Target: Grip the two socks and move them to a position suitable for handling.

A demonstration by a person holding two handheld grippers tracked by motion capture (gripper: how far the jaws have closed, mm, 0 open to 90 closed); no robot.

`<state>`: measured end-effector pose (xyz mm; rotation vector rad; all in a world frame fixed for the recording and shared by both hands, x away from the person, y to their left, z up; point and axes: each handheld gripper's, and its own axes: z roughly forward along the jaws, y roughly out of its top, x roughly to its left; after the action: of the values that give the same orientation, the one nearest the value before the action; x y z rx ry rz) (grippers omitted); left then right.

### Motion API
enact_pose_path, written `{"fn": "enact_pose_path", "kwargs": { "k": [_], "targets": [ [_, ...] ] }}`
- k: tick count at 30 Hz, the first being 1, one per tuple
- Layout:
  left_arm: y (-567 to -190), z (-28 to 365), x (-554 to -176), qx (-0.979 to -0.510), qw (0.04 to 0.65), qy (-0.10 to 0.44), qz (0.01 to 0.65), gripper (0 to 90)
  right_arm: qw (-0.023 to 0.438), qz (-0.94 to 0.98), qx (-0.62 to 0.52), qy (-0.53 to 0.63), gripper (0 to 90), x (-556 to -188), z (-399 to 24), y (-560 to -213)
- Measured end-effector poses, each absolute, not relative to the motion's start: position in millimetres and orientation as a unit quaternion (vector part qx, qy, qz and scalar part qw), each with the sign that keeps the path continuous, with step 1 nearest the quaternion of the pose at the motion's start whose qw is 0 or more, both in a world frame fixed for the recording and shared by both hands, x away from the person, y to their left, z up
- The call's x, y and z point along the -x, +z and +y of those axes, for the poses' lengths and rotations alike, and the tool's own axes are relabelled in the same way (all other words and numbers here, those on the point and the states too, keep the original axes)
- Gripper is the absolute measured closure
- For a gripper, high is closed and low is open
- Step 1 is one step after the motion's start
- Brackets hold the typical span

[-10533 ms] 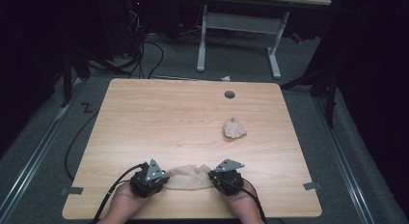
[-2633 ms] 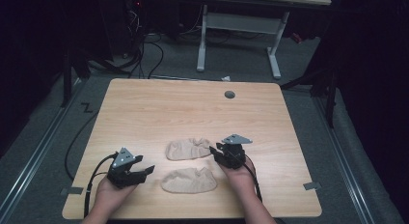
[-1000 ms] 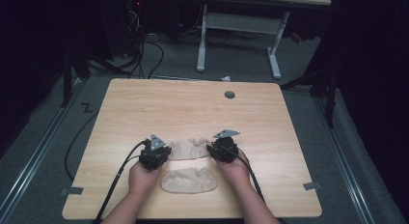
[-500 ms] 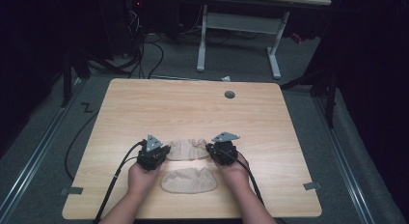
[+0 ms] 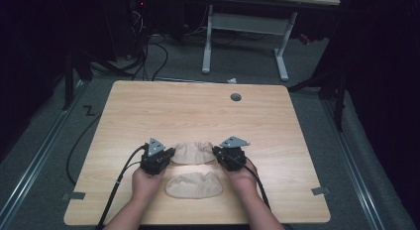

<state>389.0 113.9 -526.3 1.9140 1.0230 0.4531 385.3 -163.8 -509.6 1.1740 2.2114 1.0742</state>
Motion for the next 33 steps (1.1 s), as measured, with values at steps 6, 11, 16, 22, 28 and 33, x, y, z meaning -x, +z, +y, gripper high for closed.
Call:
{"fn": "enact_pose_path", "kwargs": {
  "k": [6, 11, 16, 22, 28, 33],
  "targets": [
    [-522.3, 116.1, -386.8, -0.770, 0.451, 0.186, 0.412, 87.9, 0.208, 0.791, -0.422, 0.392, 84.0, -384.1, -166.1, -506.3],
    [-517.4, 117.8, -382.9, -0.767, 0.459, 0.186, 0.408, 87.9, 0.211, 0.790, -0.419, 0.395, 84.0, -381.9, -166.2, -504.3],
    [-514.7, 118.5, -378.6, -0.765, 0.465, 0.186, 0.406, 87.9, 0.214, 0.790, -0.417, 0.397, 84.0, -376.7, -165.2, -501.6],
    [-509.6, 119.8, -372.1, -0.768, 0.466, 0.187, 0.397, 87.9, 0.224, 0.788, -0.407, 0.403, 84.0, -369.0, -166.6, -495.8],
    [-502.1, 121.7, -364.7, -0.770, 0.469, 0.191, 0.388, 87.9, 0.231, 0.786, -0.402, 0.409, 84.0, -361.9, -168.2, -490.6],
    [-497.4, 122.5, -359.0, -0.779, 0.465, 0.177, 0.381, 87.9, 0.236, 0.785, -0.395, 0.414, 84.0, -354.2, -169.5, -486.8]
  ]
}}
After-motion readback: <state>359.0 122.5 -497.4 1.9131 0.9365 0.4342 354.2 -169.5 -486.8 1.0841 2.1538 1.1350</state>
